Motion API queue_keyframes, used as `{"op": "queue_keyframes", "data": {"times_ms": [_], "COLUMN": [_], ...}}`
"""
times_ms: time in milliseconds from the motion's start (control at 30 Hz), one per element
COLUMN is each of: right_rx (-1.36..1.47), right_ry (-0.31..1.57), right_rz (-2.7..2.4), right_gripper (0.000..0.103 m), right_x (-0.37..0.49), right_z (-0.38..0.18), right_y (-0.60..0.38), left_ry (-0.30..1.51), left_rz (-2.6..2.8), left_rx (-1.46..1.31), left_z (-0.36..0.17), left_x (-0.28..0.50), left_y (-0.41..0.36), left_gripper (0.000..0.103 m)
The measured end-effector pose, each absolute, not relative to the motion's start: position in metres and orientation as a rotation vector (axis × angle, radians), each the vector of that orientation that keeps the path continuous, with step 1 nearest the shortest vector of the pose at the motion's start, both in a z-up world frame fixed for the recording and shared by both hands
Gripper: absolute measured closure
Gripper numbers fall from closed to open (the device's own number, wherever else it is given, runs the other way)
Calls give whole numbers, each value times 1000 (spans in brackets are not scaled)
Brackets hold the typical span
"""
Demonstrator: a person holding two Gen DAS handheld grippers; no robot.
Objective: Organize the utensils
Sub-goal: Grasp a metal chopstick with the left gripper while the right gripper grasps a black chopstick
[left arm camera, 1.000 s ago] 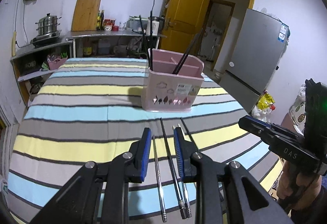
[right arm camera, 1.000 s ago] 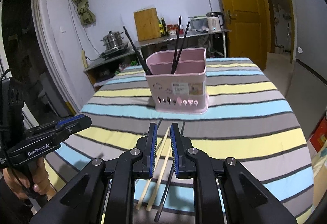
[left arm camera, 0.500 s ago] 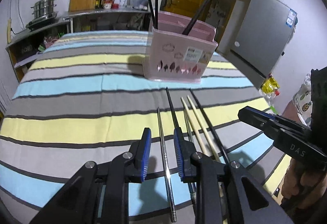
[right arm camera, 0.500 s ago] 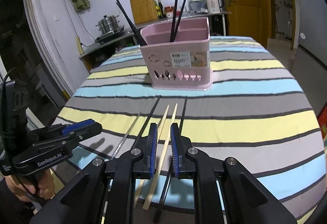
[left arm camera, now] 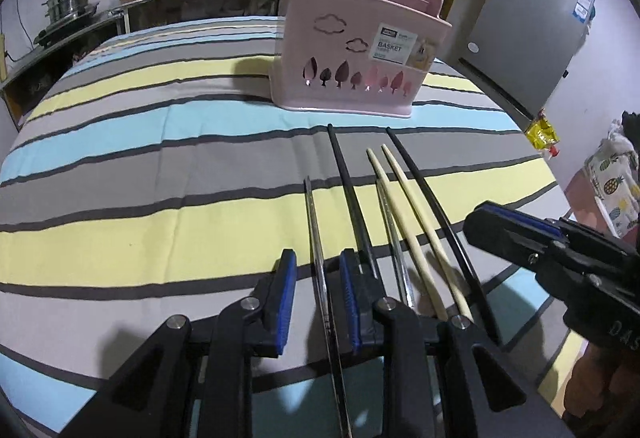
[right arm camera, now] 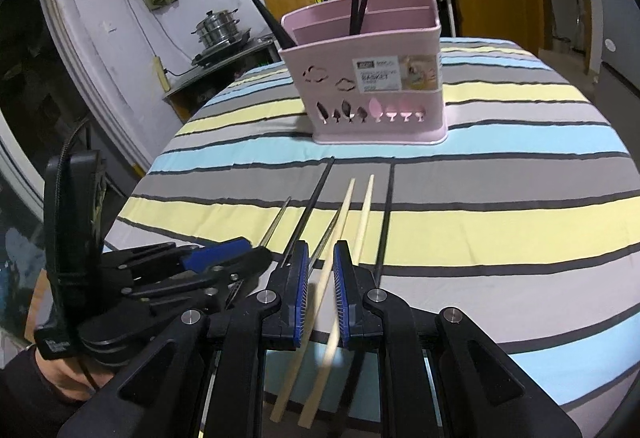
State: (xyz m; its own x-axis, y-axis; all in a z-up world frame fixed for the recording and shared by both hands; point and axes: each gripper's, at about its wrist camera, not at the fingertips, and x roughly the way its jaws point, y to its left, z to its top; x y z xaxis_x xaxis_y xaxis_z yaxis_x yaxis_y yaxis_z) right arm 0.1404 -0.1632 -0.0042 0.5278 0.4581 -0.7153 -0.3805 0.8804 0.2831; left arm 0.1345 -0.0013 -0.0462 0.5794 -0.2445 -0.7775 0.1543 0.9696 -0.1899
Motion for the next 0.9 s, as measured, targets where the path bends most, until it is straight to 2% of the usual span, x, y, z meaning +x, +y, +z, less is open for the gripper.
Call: {"op": "queue_keyframes", "data": {"times_ms": [67,133,900], "right_rx": [96,98,68], "right_ry": [891,899,1027], "right_rz": [508,515,434], "right_gripper": [91,91,92], "right_x": [142,144,177], "right_z": [-6,-8,-35], "right_y": [-160,-156,-128], "left_ry": [929,932,939], "left_rz": [-208,-202,-184], "left_rx": [-96,-114,-171], "left_z": [-47,-47,-46], "left_x": [137,137,137], "left_y": [0,5,27], "left_gripper": [95,96,97]}}
